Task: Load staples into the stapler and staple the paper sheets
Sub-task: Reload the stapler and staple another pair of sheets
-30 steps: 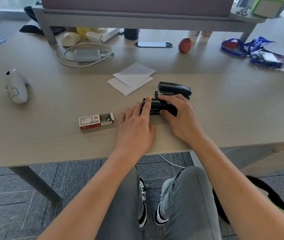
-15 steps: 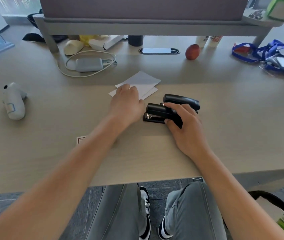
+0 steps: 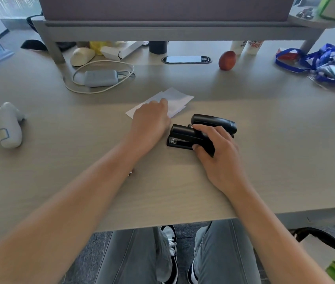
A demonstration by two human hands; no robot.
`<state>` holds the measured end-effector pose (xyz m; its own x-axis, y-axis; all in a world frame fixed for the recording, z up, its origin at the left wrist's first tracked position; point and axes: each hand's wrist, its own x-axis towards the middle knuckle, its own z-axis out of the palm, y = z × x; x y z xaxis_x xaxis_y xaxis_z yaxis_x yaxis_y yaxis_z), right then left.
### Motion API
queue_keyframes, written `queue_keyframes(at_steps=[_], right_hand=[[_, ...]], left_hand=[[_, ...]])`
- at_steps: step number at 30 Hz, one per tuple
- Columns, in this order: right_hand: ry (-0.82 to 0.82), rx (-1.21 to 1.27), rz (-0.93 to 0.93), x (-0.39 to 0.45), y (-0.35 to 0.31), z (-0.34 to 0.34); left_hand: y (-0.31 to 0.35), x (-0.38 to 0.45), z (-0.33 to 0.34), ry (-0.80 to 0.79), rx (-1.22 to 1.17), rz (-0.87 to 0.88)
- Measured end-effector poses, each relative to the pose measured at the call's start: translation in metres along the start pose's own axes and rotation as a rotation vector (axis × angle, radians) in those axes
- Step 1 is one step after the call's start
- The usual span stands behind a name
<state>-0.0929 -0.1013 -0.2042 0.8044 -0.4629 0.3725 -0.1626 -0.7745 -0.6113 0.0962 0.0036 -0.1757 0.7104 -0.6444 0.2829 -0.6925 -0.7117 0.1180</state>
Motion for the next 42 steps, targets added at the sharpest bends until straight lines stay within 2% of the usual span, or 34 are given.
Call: queue_keyframes(at_steps=[5,14,17,19,21,25,28,30,35,37,42], right_hand=[[0.007,-0.003,0.008,-0.001,-0.001,0.000],[0.001,-0.002,0.026,-0.002,-0.005,-0.003],[0.000,0.001,0.039,-0.002,-0.006,-0.003],[0.001,-0.002,0.049,-0.003,-0.008,-0.004],[0.003,-0.003,0.070,-0.003,-0.010,-0.005],[-0.035,-0.095,0.083,-0.004,-0.013,-0.007],[-0.065,-0.207,0.104,-0.005,-0.018,-0.007],[-0.074,-0.241,0.124,-0.006,-0.021,-0.008],[-0.024,-0.236,0.139,-0.023,-0.030,-0.019],[0.008,-0.129,0.183,-0.034,-0.032,-0.027],[-0.069,0.489,0.484,-0.053,-0.047,-0.053]], left_hand=[[0.001,-0.006,-0.001,0.004,0.138,0.074],[-0.009,-0.017,-0.003,-0.023,0.067,0.183],[-0.004,-0.018,-0.012,-0.019,0.040,0.147],[-0.003,-0.018,-0.021,0.037,-0.007,0.111],[-0.003,-0.021,-0.029,0.136,-0.132,0.072],[-0.004,-0.034,-0.048,0.272,-0.644,-0.142],[-0.004,-0.046,-0.053,0.289,-0.983,-0.336],[-0.002,-0.058,-0.051,0.236,-1.204,-0.507],[-0.003,-0.083,-0.044,0.113,-1.242,-0.663],[-0.005,-0.086,-0.045,0.086,-1.314,-0.708],[0.010,-0.090,-0.066,0.025,-1.632,-0.794]])
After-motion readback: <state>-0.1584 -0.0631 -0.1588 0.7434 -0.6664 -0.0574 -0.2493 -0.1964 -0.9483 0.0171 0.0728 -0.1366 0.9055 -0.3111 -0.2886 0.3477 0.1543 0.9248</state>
